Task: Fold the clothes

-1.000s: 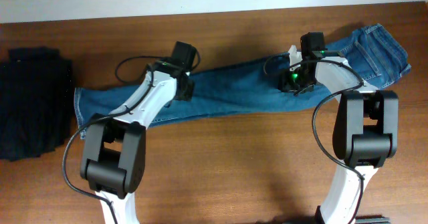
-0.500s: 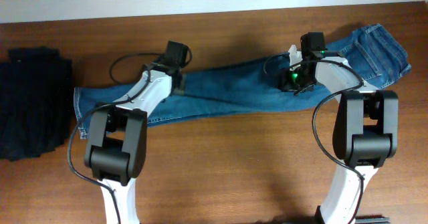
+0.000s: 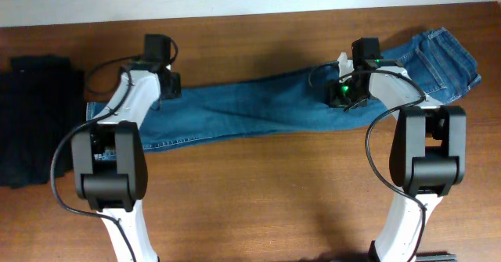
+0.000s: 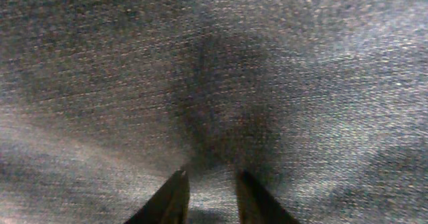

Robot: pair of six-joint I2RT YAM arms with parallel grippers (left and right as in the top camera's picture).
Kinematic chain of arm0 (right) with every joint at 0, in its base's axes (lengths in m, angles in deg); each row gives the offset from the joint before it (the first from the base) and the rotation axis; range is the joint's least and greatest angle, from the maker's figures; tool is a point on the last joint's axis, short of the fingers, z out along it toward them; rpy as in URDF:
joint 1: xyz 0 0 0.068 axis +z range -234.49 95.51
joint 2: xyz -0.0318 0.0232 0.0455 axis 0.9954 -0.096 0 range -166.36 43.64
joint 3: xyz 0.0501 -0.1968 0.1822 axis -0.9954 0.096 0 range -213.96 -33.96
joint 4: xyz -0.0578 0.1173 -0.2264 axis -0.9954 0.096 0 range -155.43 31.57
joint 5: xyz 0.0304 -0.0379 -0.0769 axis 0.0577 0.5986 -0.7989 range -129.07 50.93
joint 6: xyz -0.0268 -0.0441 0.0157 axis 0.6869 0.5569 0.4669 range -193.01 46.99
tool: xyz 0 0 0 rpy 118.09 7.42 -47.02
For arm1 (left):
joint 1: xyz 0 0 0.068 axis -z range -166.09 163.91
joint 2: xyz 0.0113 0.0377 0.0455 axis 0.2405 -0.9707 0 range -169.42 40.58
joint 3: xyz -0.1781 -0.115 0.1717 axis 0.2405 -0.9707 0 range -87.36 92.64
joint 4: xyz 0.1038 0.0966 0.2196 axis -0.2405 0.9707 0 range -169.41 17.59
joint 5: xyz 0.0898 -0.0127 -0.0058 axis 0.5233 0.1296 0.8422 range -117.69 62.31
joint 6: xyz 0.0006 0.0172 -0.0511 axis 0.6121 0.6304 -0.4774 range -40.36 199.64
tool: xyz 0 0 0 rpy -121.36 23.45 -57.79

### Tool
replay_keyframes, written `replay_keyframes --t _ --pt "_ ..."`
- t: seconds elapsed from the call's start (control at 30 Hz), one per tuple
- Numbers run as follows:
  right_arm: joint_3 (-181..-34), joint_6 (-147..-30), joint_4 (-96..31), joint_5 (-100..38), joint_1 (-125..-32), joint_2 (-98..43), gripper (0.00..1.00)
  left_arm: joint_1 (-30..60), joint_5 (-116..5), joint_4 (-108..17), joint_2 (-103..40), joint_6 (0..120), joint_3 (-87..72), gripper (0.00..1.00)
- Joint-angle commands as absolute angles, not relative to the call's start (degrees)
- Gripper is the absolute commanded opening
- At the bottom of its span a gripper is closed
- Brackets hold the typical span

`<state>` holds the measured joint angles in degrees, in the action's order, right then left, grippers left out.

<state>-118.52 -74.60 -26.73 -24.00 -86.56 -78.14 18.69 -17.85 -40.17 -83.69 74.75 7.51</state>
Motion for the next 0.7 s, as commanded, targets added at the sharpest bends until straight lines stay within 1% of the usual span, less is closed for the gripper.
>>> replay_keyframes --t 0.0,0.17,0.3,0.37,0.43,0.5,0.67 --pt "-117.09 -74.55 -27.39 -25.57 -86.38 -79.78 0.36 18.73 -28.60 -34.44 -81.55 71.45 13.98 0.11" --pt "-117.09 -74.55 -27.63 -25.57 -86.38 -79.78 0.39 19.87 -44.03 -26.25 -79.60 69.59 16.79 0.11" --pt "-117.09 -74.55 -27.78 -25.57 -86.38 -79.76 0.42 22.30 -43.29 -21.88 -80.11 69.57 14.72 0.10" --pt "-117.09 -74.55 -27.74 -25.53 -86.38 -79.76 0.42 23.69 -43.05 -23.06 -80.50 68.96 11.88 0.10" --pt "-117.09 -74.55 -27.61 -25.51 -86.38 -79.78 0.47 25.31 -43.07 -26.36 -80.70 67.54 7.68 0.10" --pt "-117.09 -74.55 -27.37 -25.09 -86.38 -79.78 0.47 26.45 -43.09 -30.03 -80.70 65.86 3.86 0.08" --pt "-117.47 -74.53 -27.32 -19.80 -86.38 -79.73 0.46 27.28 -43.11 -37.50 -80.70 62.25 -2.22 0.08"
